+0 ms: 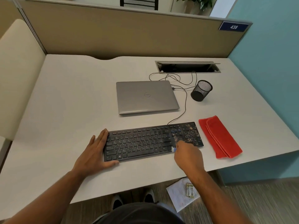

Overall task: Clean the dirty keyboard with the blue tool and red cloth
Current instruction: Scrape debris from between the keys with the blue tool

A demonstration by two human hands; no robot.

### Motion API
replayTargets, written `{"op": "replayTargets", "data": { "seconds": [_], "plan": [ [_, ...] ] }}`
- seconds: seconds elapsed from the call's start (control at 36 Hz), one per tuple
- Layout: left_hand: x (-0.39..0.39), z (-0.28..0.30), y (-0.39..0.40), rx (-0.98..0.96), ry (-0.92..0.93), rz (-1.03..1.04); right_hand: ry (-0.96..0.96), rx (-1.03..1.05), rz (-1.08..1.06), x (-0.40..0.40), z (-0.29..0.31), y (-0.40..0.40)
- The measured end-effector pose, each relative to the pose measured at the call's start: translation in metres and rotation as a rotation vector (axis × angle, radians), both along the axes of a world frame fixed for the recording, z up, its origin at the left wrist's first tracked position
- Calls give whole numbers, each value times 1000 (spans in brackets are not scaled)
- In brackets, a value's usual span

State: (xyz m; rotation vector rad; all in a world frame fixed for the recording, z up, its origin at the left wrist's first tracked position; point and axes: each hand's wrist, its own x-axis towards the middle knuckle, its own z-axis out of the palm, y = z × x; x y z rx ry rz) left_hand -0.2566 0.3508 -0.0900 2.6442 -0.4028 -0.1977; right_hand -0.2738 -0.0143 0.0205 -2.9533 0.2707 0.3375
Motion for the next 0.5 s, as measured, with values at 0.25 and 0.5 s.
{"op": "replayTargets", "data": {
  "seconds": [0.25, 0.5],
  "plan": [
    [1, 2, -3, 17, 2, 47, 13, 419, -114, -6, 1, -4],
    [6, 5, -42, 121, -85, 170, -47, 617, -211, 1, 0, -33]
  ]
}}
